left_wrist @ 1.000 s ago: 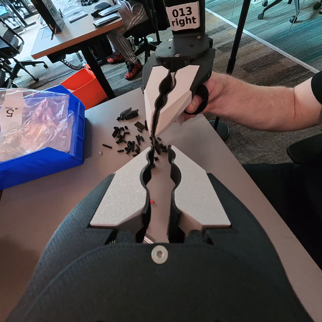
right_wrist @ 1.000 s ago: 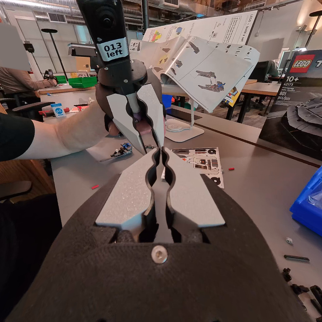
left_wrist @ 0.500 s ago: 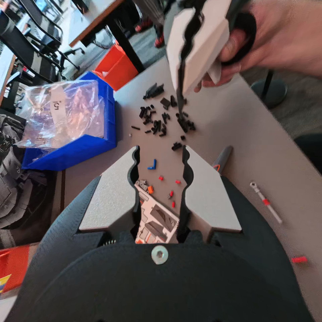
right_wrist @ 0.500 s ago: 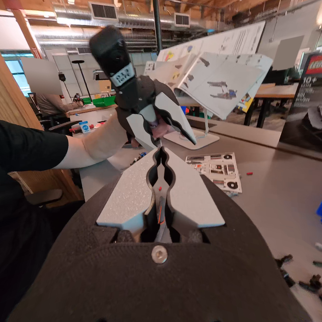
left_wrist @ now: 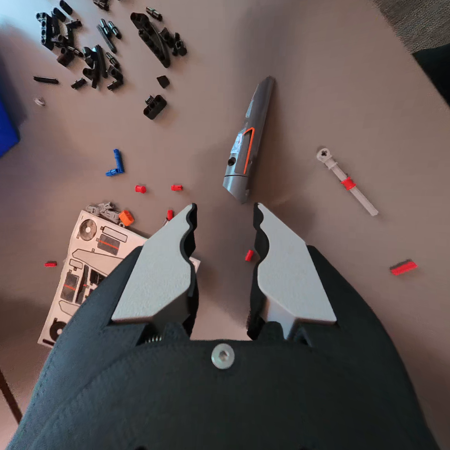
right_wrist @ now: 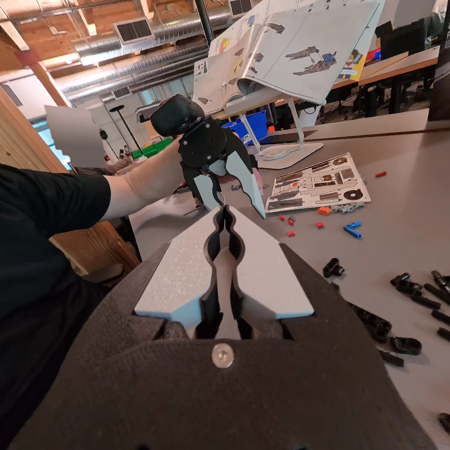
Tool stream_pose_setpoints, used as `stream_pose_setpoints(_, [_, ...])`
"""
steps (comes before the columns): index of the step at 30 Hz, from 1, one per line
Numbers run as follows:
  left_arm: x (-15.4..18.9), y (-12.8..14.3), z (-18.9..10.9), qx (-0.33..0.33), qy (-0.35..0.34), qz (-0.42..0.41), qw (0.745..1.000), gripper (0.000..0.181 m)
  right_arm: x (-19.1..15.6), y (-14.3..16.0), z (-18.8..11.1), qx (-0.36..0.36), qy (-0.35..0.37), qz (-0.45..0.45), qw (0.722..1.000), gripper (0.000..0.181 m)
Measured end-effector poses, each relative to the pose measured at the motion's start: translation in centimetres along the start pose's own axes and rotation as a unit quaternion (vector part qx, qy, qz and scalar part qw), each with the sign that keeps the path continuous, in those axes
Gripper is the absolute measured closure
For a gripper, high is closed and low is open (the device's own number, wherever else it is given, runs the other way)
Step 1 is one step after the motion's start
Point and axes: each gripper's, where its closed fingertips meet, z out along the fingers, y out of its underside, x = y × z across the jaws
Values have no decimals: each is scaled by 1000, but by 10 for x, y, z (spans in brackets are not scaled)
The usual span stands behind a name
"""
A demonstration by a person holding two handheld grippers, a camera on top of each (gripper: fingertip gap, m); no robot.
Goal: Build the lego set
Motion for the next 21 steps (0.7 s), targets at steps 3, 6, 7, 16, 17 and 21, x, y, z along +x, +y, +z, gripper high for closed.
stream_pose_setpoints(3, [2,-3,3,22,-5,-3,1000,141,-1,3,3,-6,6,4,1000,181])
stream_pose_setpoints(6, [7,-12,4,51,-2,-10,999,144,0,3,5,-6,7,12,1000,181])
stream_pose_setpoints(7, [7,-13,5,56,-8,-13,998,145,1,3,6,-6,8,13,1000,181])
stream_pose_setpoints(16, [9,-11,17,54,-34,-26,998,163,1,4,9,-6,11,17,1000,181])
stream_pose_setpoints(17, [10,-12,17,55,-35,-28,997,163,1,4,9,-5,10,17,1000,181])
stream_pose_setpoints(21, [13,-15,17,62,-35,-28,997,164,0,3,8,-2,12,17,1000,181])
